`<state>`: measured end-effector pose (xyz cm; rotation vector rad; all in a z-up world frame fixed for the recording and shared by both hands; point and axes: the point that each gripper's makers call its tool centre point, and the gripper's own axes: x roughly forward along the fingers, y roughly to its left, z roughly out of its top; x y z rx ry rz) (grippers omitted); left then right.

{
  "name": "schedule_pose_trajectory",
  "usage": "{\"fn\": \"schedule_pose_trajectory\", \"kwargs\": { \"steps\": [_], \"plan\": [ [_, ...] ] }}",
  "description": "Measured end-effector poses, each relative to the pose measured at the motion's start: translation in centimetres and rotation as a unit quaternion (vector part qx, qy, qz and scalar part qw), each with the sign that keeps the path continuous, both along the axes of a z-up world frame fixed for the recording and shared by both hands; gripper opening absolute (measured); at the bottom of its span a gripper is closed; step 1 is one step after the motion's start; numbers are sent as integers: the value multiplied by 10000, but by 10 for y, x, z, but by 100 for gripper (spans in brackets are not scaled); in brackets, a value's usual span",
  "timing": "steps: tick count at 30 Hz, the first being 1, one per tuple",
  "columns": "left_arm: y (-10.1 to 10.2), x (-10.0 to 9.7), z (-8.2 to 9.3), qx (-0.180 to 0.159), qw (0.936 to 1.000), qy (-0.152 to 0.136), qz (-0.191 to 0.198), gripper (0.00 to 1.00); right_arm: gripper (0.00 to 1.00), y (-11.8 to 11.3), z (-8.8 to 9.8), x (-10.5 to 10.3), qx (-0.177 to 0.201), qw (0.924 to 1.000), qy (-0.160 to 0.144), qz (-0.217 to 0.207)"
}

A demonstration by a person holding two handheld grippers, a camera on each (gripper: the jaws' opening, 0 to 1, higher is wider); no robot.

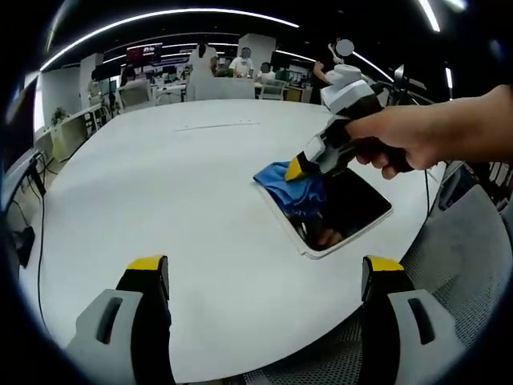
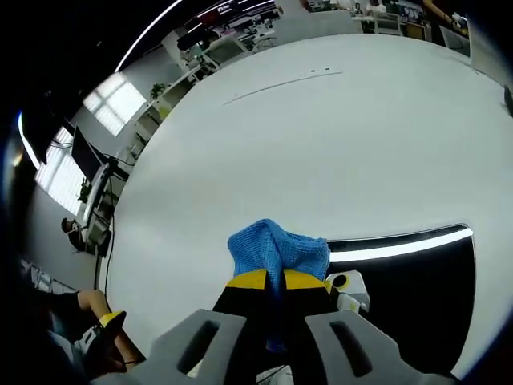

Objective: Wipe the mirror surface with the cleaning cloth until all visible marks leave the cleaned area.

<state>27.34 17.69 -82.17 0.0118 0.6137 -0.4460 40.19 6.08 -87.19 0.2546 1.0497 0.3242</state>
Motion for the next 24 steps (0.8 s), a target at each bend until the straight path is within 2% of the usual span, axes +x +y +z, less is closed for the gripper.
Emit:
{"fn": "schedule_pose_trajectory", "kwargs": {
  "steps": [3,14,17,18,24],
  "plan": [
    [0,0,0,14,10000,-12,-5,99,0,0,1,-10,-16,10000,-18,83],
    [-1,1,2,10,10000,-65,-14,99,0,2,2,-23,-104,9993,-65,350],
    [1,1,2,29,10000,-62,27,99,0,2,4,-28,-91,9993,-61,360],
    [1,1,2,32,10000,-57,36,99,0,4,4,-33,-40,9993,47,368],
    [-1,0,1,80,10000,-46,-15,99,0,7,5,-39,-95,9991,-38,407]
  ]
}}
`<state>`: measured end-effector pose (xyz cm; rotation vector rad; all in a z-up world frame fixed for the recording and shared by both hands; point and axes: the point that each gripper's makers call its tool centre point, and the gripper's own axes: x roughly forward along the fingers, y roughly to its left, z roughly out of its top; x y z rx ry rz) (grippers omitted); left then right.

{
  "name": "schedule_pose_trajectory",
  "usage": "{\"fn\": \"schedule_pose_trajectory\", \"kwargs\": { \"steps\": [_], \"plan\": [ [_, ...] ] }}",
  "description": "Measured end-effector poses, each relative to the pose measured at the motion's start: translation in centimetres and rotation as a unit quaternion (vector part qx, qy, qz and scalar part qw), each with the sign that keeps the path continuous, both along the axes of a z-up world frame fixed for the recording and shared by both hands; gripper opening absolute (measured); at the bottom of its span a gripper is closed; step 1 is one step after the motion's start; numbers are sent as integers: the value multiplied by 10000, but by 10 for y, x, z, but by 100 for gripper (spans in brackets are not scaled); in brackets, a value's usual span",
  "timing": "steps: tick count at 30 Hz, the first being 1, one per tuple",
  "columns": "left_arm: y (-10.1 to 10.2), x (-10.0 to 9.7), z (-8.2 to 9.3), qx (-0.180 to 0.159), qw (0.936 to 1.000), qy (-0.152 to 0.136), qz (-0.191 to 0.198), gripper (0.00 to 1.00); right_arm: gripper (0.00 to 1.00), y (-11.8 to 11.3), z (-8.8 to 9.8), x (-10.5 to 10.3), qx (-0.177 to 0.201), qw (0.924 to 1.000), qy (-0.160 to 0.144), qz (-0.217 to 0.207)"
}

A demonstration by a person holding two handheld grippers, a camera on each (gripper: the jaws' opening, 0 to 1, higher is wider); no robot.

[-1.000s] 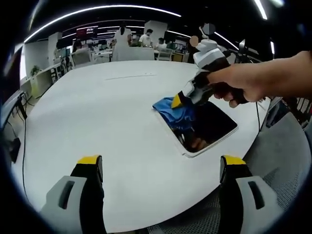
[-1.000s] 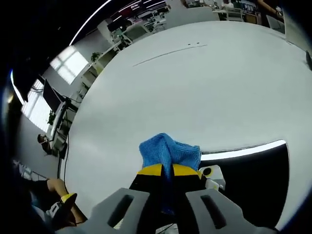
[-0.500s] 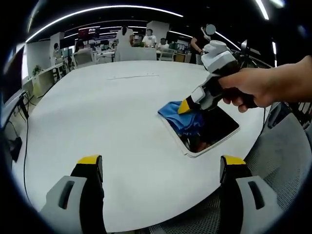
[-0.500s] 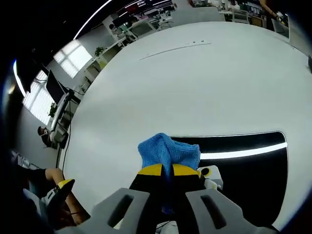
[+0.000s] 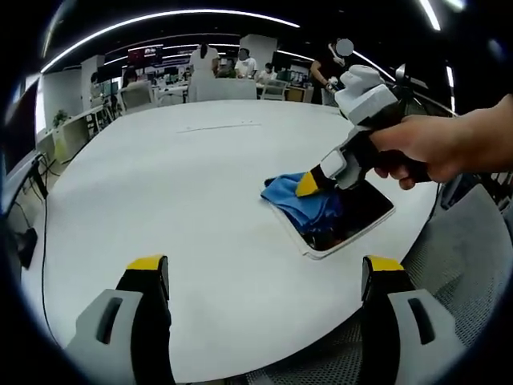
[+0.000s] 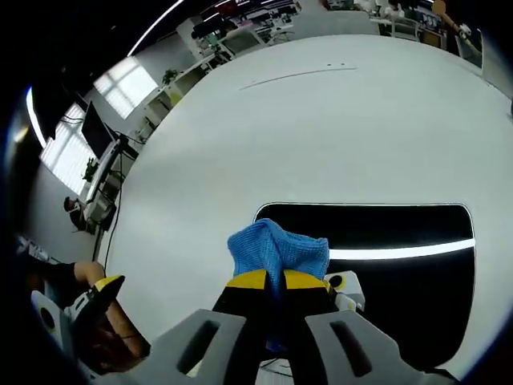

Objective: Wipe the mirror surface with the cleaning cloth until all visible marks leave the cleaned area.

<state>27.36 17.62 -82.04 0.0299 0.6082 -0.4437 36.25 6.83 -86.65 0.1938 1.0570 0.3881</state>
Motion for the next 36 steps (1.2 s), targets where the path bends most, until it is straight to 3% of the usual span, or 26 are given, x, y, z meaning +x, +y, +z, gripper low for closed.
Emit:
{"fn": "schedule_pose_trajectory", "kwargs": {
  "steps": [4,9,11,12,17,36],
  "plan": [
    [-1,0,0,29,10000,-4,-32,99,0,0,1,-1,-9,10000,-29,25],
    [0,0,-1,60,10000,5,-34,99,0,0,0,0,-15,9990,-204,408],
    [0,-1,-1,78,10000,15,-41,99,0,0,-2,3,300,9994,-69,148],
    [0,-1,-2,88,9999,24,-49,99,0,-5,-2,4,286,9995,-84,37],
    [2,0,-2,71,10000,28,2,99,0,-7,-2,3,5,9985,-322,441],
    [2,-3,-3,105,9999,82,6,99,0,-43,1,-2,69,9991,-300,306]
  ]
}}
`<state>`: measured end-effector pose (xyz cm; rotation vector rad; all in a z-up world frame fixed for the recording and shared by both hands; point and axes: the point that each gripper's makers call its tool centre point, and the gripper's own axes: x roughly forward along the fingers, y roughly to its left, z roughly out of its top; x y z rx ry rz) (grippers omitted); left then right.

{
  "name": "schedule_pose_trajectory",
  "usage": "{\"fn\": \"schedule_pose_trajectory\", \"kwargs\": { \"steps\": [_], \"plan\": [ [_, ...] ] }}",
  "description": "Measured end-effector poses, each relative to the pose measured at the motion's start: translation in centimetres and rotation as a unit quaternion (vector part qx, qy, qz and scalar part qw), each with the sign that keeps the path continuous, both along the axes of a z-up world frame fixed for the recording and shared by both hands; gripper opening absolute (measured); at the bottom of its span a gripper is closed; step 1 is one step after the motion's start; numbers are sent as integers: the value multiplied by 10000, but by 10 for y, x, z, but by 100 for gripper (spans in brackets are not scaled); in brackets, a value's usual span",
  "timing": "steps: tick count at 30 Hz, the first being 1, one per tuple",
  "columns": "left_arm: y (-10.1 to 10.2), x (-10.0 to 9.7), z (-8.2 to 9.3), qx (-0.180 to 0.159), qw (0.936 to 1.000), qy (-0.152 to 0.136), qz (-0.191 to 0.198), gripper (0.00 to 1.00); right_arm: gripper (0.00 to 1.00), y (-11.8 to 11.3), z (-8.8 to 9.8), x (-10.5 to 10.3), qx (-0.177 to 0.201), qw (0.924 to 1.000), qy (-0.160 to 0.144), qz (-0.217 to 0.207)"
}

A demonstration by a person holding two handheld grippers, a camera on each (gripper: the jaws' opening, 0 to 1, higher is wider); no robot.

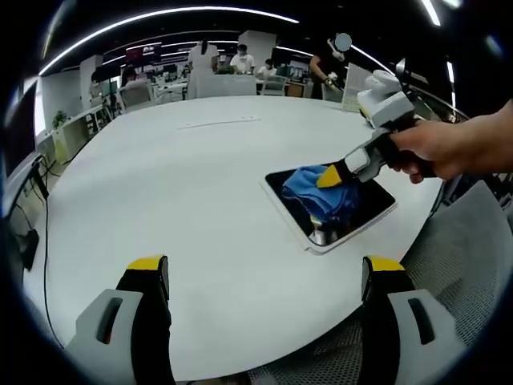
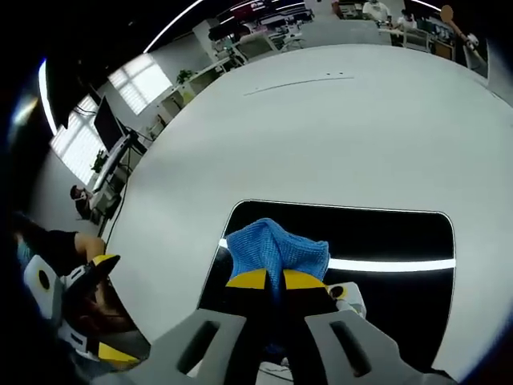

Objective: Wipe the mirror surface with the cleaning cloth until all visible marks leave the cleaned area.

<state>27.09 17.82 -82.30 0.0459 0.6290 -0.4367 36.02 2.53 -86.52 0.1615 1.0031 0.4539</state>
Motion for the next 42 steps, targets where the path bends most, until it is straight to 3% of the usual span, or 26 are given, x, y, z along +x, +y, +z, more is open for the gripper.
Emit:
{"fn": "schedule_pose_trajectory", "kwargs": {
  "steps": [42],
  "plan": [
    [0,-1,1,26,10000,-13,-5,98,0,-80,0,-2,-54,9989,-35,-472]
  ]
}}
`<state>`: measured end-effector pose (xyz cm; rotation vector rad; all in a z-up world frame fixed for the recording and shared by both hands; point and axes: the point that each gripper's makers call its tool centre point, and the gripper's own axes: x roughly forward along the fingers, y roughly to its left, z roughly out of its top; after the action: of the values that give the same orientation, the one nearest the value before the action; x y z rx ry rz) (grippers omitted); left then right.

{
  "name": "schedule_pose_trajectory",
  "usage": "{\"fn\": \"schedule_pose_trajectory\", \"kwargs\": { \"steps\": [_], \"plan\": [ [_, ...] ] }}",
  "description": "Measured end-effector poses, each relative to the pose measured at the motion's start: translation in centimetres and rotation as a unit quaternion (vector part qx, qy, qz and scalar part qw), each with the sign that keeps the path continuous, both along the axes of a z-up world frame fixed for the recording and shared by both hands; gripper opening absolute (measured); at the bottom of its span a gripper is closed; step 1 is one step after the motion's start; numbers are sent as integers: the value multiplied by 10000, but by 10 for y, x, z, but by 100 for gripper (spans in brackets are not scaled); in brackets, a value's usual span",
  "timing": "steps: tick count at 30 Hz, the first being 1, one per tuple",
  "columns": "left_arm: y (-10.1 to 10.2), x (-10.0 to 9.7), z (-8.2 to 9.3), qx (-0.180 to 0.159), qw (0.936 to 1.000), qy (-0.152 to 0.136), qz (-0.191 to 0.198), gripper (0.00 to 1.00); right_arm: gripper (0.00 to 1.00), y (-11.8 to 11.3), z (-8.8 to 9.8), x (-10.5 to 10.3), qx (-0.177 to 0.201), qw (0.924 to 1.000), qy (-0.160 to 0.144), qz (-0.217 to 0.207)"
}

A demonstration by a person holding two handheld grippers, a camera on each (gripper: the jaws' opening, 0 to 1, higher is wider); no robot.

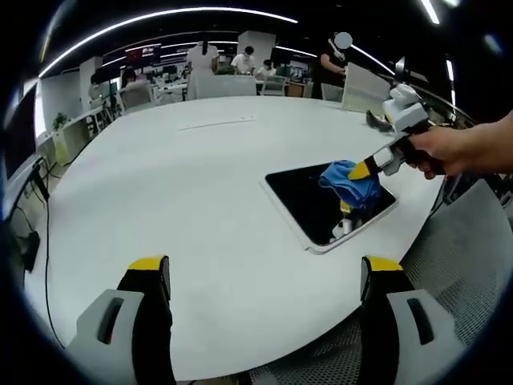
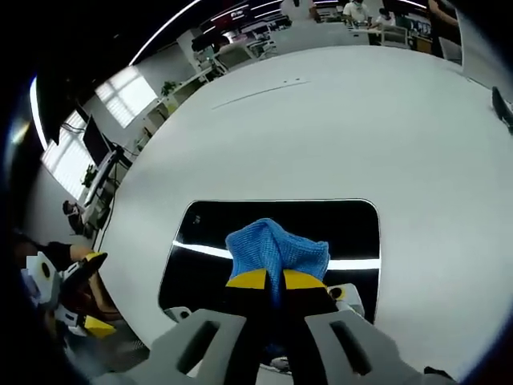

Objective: Wipe the mirror surface with the cleaning cloth until all visible marks leave the cleaned area.

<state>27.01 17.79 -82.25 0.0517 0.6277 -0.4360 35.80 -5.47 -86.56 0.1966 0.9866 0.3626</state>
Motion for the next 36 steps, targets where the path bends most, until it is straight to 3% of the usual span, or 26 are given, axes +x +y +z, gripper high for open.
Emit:
{"fn": "schedule_pose_trajectory", "kwargs": {
  "steps": [6,25,36],
  "plan": [
    [1,1,0,-4,10000,-17,15,97,0,-13,0,0,-165,9999,-17,45],
    [0,1,0,-22,10000,2,51,97,0,-51,1,-1,-3,9991,187,-391],
    [0,1,0,-31,10000,3,15,97,0,-70,0,1,-141,9981,222,-552]
  ]
}}
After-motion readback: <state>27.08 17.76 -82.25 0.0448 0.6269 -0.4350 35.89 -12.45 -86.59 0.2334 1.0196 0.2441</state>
